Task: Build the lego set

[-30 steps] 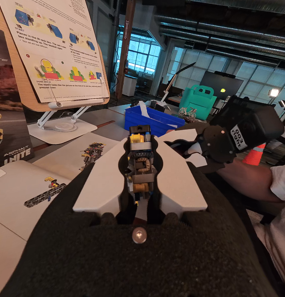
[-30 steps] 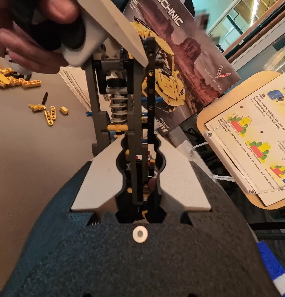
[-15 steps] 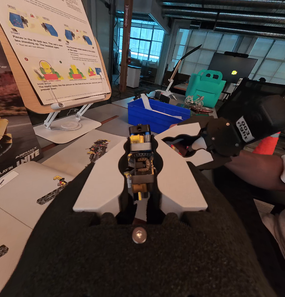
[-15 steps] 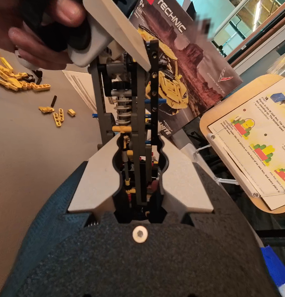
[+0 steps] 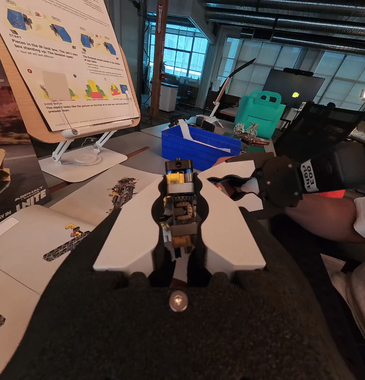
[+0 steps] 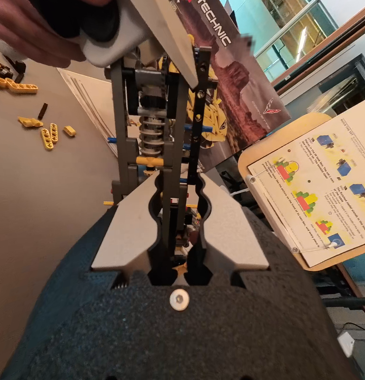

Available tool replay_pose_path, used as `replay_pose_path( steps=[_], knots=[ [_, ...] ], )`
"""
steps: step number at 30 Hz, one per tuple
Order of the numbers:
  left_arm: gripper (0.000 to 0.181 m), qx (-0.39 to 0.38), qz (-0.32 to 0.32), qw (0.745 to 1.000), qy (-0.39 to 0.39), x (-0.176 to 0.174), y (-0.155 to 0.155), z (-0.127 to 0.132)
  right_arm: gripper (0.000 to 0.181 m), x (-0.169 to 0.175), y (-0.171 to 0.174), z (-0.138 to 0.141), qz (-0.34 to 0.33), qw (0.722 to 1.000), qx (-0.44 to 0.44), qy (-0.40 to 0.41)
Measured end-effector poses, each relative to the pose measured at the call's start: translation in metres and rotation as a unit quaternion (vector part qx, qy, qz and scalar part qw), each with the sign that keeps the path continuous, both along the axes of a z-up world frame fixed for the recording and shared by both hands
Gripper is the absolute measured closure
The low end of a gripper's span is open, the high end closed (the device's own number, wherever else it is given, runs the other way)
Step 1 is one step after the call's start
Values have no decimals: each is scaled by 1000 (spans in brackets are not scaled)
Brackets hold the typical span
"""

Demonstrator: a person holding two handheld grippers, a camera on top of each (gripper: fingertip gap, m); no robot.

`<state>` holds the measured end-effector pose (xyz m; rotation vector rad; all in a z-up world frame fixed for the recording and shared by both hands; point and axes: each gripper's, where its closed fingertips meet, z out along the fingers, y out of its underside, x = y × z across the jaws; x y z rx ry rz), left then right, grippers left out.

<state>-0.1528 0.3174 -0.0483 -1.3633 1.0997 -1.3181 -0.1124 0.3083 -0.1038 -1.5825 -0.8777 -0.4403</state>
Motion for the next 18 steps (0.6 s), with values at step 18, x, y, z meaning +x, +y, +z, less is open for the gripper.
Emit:
replay_pose_path(
  steps=[18],
  knots=[
    [156,37,-6,999,19,2,-5,-5,150,5,-3,-1,25,999,-21,17]
  ],
)
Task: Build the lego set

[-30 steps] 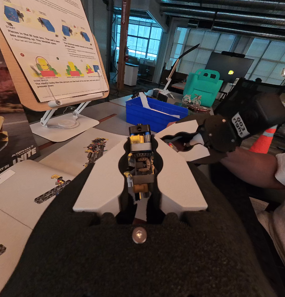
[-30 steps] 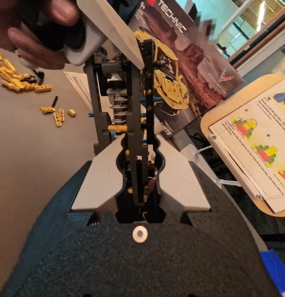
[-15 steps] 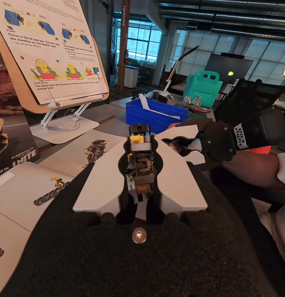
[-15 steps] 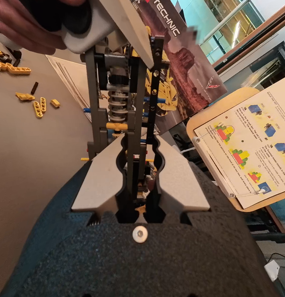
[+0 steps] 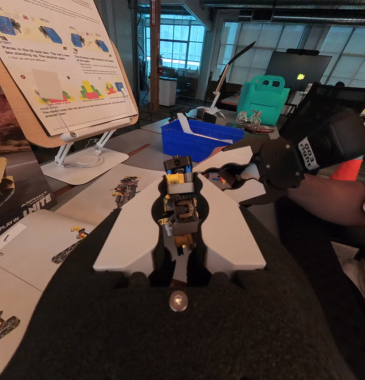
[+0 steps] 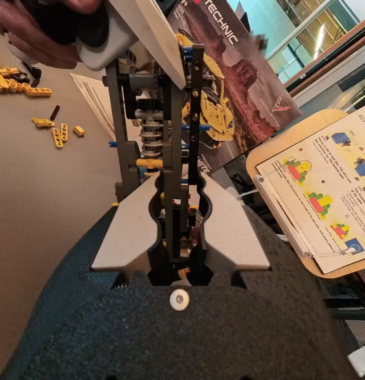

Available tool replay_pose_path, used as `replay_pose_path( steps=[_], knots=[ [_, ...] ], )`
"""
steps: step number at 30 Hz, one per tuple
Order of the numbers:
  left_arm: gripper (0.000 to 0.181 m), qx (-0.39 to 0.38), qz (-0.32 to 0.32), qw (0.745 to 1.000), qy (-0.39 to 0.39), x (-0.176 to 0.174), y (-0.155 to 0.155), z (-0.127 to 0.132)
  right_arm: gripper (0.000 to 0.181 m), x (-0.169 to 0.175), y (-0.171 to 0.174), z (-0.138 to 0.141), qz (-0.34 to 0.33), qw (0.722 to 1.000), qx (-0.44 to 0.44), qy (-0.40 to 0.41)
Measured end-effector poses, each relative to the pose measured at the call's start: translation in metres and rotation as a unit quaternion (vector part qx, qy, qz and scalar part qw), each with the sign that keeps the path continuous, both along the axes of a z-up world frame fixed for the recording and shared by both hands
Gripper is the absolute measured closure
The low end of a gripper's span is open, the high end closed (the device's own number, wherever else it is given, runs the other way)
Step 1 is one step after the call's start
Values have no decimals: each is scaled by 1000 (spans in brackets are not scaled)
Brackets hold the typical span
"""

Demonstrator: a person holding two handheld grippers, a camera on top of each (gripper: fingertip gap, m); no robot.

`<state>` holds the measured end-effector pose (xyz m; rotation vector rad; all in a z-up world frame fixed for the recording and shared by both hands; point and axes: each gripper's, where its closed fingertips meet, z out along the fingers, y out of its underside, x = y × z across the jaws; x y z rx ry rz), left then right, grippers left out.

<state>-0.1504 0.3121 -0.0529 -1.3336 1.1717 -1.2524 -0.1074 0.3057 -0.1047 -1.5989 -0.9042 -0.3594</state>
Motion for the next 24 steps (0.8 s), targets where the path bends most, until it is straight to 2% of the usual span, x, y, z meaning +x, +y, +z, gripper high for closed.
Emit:
replay_pose_path(
  steps=[5,10,12,18,24],
  knots=[
    [155,15,-12,1000,14,-3,-2,-3,149,-1,-3,0,-1,1000,-2,-7],
    [155,40,-41,998,29,-19,-13,-12,146,-16,-17,2,34,999,-13,12],
    [155,32,-37,998,35,-23,-16,-19,143,-18,-17,-2,26,999,-5,-27],
    [156,30,-32,998,53,-31,-22,-35,151,-21,-18,-10,25,994,37,-102],
    [156,44,-26,991,121,-32,-33,-79,152,-17,-24,-30,32,980,40,-190]
  ],
)
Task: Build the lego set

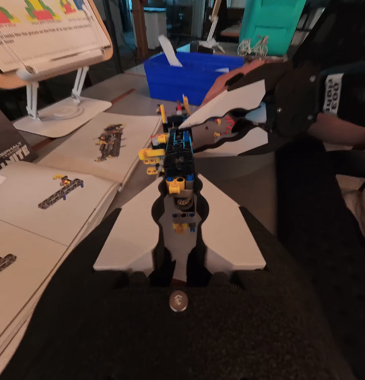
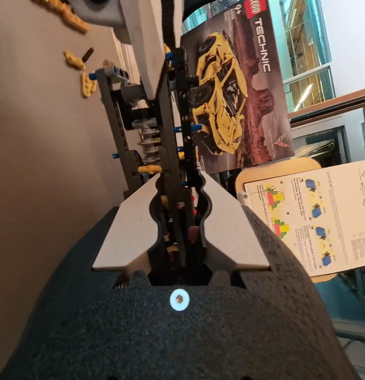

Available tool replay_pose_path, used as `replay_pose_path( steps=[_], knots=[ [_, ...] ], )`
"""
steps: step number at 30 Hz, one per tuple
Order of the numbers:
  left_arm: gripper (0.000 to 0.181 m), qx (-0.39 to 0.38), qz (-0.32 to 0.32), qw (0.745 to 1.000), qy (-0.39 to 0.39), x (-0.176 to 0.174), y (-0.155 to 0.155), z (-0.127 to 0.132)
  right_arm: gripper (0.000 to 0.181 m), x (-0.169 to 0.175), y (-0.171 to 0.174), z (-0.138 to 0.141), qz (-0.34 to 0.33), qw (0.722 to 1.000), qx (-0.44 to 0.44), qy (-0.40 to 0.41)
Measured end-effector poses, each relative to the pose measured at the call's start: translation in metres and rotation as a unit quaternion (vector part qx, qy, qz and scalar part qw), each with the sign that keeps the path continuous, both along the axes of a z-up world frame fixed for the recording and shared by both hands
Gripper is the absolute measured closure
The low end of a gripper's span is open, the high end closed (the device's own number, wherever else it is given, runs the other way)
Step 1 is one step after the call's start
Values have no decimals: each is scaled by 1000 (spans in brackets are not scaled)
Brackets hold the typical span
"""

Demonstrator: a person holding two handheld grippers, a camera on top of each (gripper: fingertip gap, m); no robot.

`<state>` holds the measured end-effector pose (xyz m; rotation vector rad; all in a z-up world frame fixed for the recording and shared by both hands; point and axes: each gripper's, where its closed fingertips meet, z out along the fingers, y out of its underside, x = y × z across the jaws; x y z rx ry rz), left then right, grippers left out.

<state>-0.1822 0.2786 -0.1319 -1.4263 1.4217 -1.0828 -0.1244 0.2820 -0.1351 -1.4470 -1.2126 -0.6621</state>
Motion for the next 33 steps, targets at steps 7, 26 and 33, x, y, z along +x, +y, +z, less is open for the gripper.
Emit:
replay_pose_path(
  steps=[7,26,33],
  knots=[
    [156,42,-44,996,64,8,-25,-35,151,8,-23,-16,8,990,64,-124],
    [130,-241,-99,965,42,54,-17,-13,151,28,-56,-33,41,961,216,-166],
    [141,-382,-123,913,76,81,-18,-25,151,28,-57,-34,45,961,213,-170]
  ],
)
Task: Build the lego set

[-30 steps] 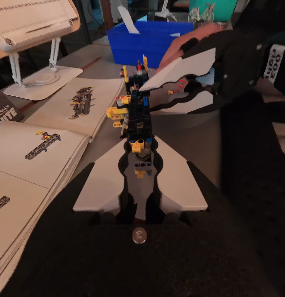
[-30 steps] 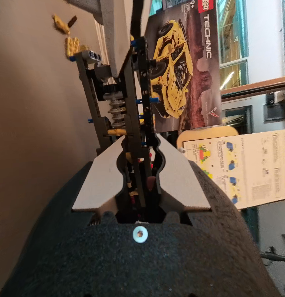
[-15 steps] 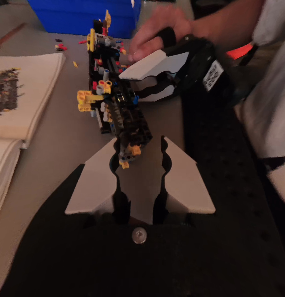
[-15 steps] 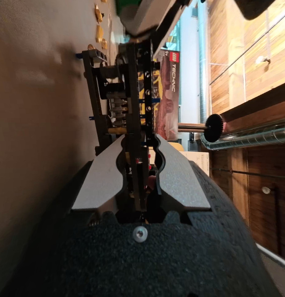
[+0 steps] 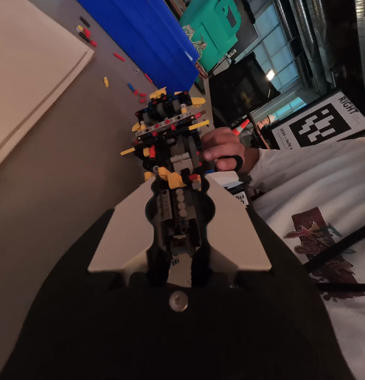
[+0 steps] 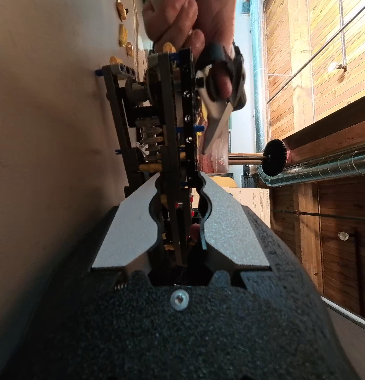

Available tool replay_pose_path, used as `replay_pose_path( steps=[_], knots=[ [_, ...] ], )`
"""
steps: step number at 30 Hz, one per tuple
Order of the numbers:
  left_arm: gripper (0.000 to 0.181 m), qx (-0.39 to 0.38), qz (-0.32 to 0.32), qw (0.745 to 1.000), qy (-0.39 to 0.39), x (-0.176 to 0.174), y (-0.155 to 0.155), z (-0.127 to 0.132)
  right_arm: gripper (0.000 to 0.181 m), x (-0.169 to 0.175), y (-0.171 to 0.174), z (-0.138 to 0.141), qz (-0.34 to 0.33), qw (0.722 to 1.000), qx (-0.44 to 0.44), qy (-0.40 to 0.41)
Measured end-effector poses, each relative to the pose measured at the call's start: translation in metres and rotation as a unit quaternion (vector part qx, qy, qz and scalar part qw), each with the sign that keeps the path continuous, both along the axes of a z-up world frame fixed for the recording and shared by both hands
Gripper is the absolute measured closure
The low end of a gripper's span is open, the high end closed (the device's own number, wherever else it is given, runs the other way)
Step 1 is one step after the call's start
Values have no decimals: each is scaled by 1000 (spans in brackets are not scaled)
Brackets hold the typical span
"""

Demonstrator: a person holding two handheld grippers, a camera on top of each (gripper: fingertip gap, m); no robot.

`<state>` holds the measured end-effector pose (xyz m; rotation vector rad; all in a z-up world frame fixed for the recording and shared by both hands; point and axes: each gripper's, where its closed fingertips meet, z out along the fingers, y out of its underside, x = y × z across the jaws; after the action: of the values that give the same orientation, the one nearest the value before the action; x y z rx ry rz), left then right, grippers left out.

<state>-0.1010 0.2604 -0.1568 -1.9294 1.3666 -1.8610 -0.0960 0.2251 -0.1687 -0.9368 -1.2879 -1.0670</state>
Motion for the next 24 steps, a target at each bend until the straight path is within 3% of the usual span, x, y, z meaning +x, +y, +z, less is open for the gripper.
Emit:
replay_pose_path(
  steps=[14,19,21,24],
  knots=[
    [157,43,30,999,-4,6,11,-13,152,0,4,-1,6,999,-48,16],
    [151,158,55,985,-41,-19,24,11,152,-3,21,3,-17,995,-101,10],
    [144,214,31,974,-72,-39,10,21,151,-2,30,7,-23,993,-111,10],
    [136,267,31,960,-76,-58,-4,12,151,1,41,13,-33,991,-130,15]
  ],
)
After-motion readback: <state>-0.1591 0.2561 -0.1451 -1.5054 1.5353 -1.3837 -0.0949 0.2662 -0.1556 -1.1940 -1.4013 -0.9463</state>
